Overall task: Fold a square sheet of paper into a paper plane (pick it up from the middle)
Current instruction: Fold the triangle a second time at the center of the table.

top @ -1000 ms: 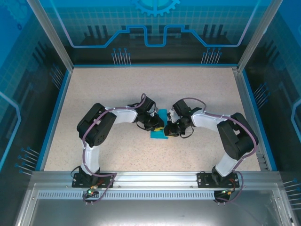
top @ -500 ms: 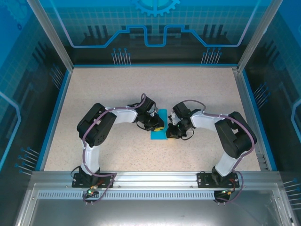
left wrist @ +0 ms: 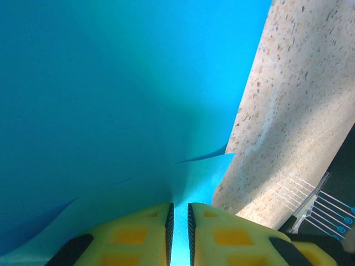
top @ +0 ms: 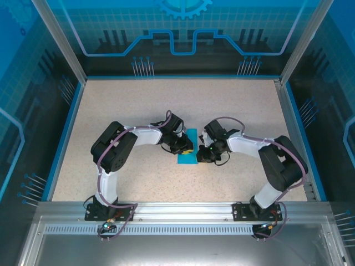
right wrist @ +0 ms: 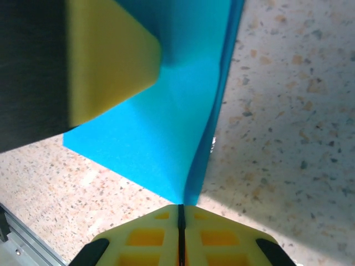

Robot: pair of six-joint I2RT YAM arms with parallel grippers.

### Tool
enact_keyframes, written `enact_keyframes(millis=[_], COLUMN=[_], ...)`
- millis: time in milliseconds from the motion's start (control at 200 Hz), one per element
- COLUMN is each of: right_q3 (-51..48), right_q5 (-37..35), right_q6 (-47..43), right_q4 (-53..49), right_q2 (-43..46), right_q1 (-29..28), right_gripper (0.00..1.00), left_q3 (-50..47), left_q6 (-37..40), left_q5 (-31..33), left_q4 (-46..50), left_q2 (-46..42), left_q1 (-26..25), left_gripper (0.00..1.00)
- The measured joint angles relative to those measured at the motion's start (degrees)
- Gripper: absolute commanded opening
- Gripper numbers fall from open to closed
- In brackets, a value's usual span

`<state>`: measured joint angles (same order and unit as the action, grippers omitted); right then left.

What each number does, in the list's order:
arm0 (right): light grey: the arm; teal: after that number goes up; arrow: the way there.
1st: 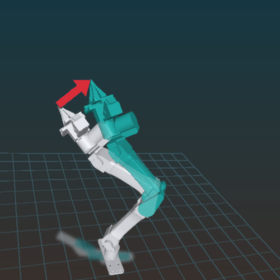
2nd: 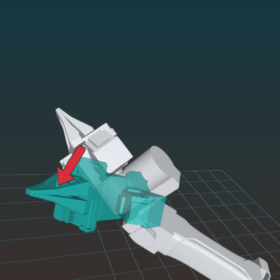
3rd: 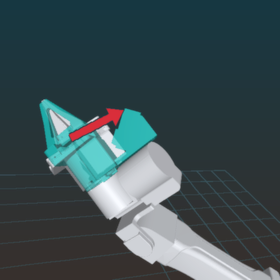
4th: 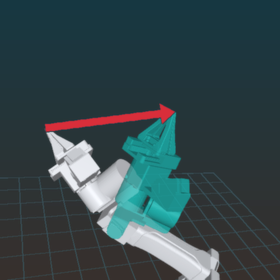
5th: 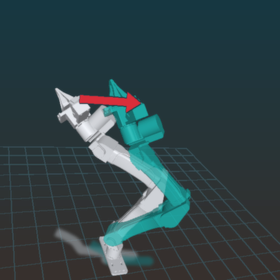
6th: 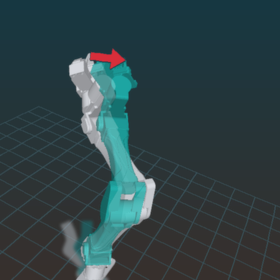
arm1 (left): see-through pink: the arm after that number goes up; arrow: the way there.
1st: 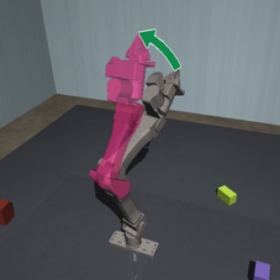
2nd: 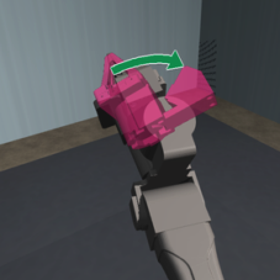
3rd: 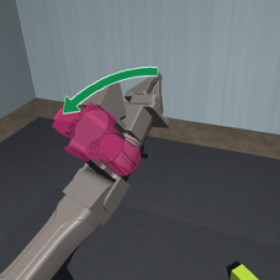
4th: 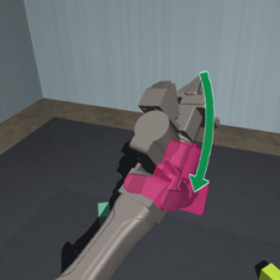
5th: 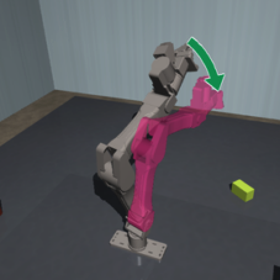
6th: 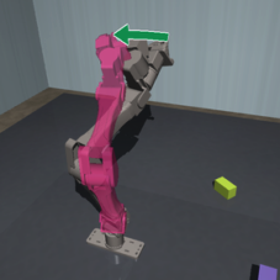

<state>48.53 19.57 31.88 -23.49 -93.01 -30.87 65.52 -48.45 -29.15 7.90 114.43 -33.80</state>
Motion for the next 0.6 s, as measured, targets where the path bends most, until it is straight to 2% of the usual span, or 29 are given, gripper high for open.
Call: enact_keyframes(millis=[285, 600], right_q3=[-0.11, -0.09], right_q5=[-3.10, -5.73], right_q6=[0.07, 0.94], right_q4=[1.55, 4.50], right_q2=[0.28, -1.64], right_q1=[-4.42, -4.72], right_gripper=[0.09, 0.09], left_q3=[1.09, 1.25], left_q6=[-1.22, -1.22], left_q5=[0.37, 0.35], left_q4=[1.68, 1.90], left_q2=[0.39, 0.50], left_q1=[0.00, 0.00], left_gripper=[0.18, 0.18])
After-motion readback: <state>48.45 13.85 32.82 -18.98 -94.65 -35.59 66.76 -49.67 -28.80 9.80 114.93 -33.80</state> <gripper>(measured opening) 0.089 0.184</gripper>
